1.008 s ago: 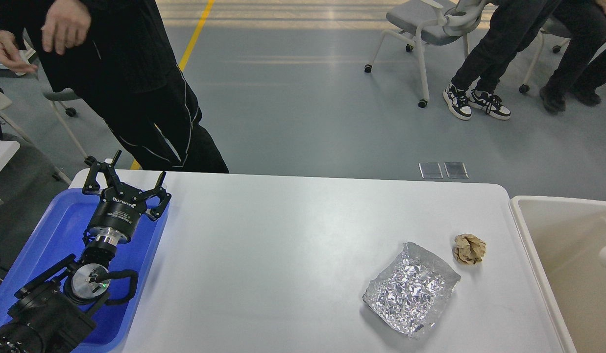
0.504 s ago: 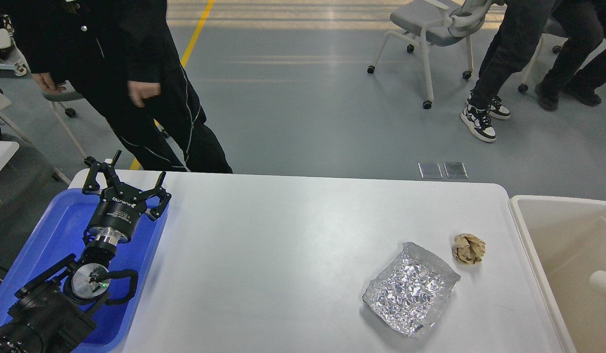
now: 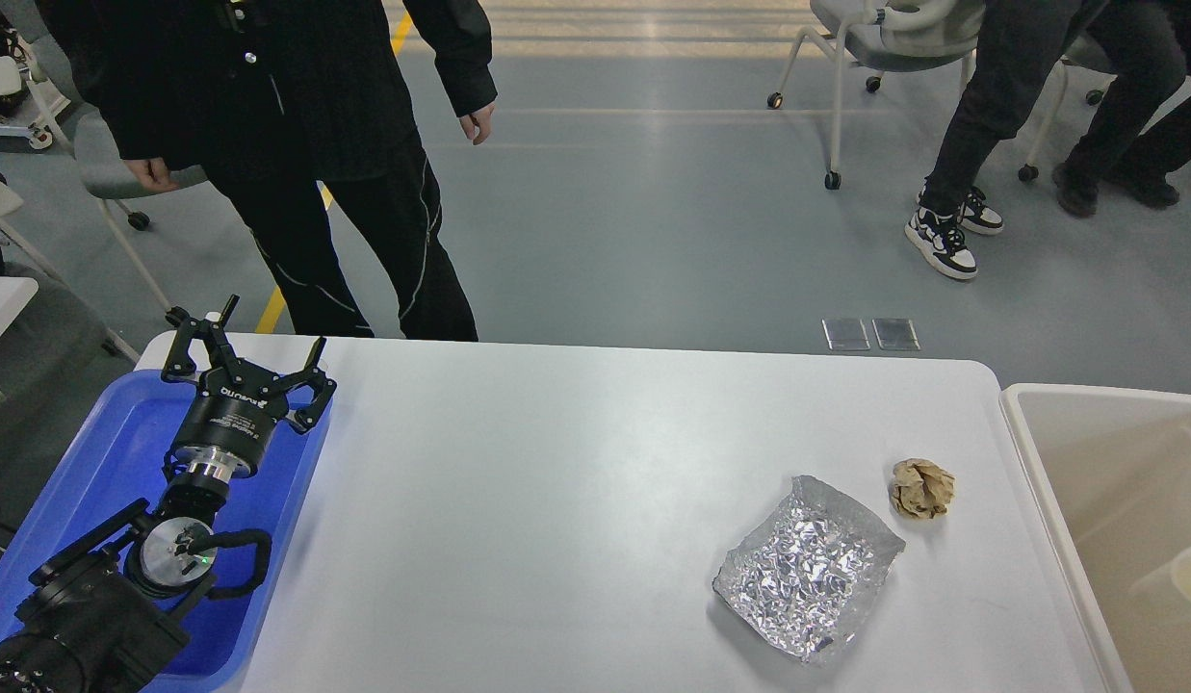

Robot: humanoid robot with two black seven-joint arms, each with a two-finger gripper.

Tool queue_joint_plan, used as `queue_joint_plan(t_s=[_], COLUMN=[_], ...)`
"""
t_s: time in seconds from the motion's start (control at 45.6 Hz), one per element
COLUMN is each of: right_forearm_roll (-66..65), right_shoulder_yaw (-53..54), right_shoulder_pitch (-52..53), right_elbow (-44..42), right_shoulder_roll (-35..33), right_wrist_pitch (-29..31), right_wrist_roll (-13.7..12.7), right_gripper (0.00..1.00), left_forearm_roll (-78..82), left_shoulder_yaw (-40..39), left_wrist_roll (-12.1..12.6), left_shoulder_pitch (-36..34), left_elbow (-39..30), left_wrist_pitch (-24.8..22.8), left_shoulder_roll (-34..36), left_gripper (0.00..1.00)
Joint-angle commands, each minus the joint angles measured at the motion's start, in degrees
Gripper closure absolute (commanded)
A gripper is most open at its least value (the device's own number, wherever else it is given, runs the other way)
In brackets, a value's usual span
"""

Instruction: Tidy desktop

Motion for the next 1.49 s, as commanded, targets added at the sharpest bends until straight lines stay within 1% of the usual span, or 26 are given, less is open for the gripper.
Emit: queue_joint_plan(t_s=[0.0,0.066,0.088,0.241,0.417,0.548,0.658,0.811,0.855,0.877,0.965,1.008,1.074,1.162,1.228,1.293,1.381,1.469], right_forearm_roll=[0.14,0.14,0.14,0.22,1.54,2.42,2.42,1.37,1.19,1.19,1.10,1.10,0.93,-1.52,-7.14,-13.82,-18.14,-19.02], right_shoulder_yaw=[1.55,2.26,2.26,3.83,15.08,18.43,23.25,33.18,34.42,34.69,36.44,37.58,41.09,47.94,53.74,58.41,60.97,61.23], right_shoulder_pitch=[0.11,0.46,0.55,1.42,2.22,2.83,2.31,0.46,-0.07,-0.15,-0.86,-1.73,-3.05,-6.12,-8.50,-11.13,-13.25,-13.78], right_elbow=[-0.17,-0.17,-0.17,-0.87,-0.70,-0.09,4.56,13.00,14.76,15.64,19.68,21.96,26.71,34.44,41.03,47.01,53.34,56.78], right_shoulder_roll=[0.27,0.09,0.00,-0.35,-2.63,-3.77,-6.58,-9.05,-9.31,-9.31,-9.40,-9.31,-9.23,-9.23,-8.88,-8.00,-5.98,-4.48], right_wrist_pitch=[-1.45,-2.77,-3.04,-3.30,-2.16,-1.20,2.67,3.20,3.29,3.38,4.17,4.26,4.34,4.43,4.52,4.43,4.52,4.52], right_wrist_roll=[0.29,0.20,0.20,0.29,0.29,0.21,0.29,0.56,1.25,2.04,6.61,8.28,9.08,8.73,8.12,6.10,3.55,3.10], right_gripper=[0.08,0.02,0.01,0.01,0.00,0.00,0.00,0.00,0.00,0.00,0.00,0.00,0.00,0.00,0.00,0.00,0.00,0.00], left_forearm_roll=[0.04,0.04,0.04,0.04,0.04,0.04,-0.04,-0.04,0.04,0.04,0.04,0.04,-0.04,-0.04,0.04,0.04,-0.04,0.04], left_shoulder_yaw=[0.00,0.00,0.00,0.00,0.00,0.00,0.00,0.00,-0.09,0.00,-0.09,-0.09,-0.09,-0.09,-0.09,0.00,0.00,0.00], left_wrist_roll=[0.00,0.00,0.00,0.00,0.00,0.00,0.00,0.00,0.00,0.00,0.00,0.00,0.00,0.00,0.00,0.00,0.00,0.00], left_shoulder_pitch=[-0.05,-0.05,-0.05,-0.05,-0.05,-0.05,-0.05,-0.05,-0.05,-0.05,-0.05,-0.05,-0.05,-0.05,-0.05,-0.05,-0.05,-0.05], left_elbow=[0.00,0.00,0.00,0.00,0.00,0.00,0.00,0.00,0.00,0.00,0.00,0.00,0.00,0.00,0.00,0.00,0.00,0.00], left_wrist_pitch=[0.00,0.00,-0.09,-0.09,-0.09,0.00,-0.09,0.00,0.00,0.00,0.00,-0.09,-0.09,0.00,0.00,-0.09,-0.09,-0.09], left_shoulder_roll=[0.00,0.00,0.00,0.00,0.00,0.00,0.00,0.00,0.00,0.00,0.00,0.00,0.00,0.00,0.00,0.00,0.00,0.00], left_gripper=[0.00,0.00,0.00,0.00,0.00,0.00,0.00,0.00,0.00,0.00,0.00,0.00,0.00,0.00,0.00,0.00,0.00,0.00])
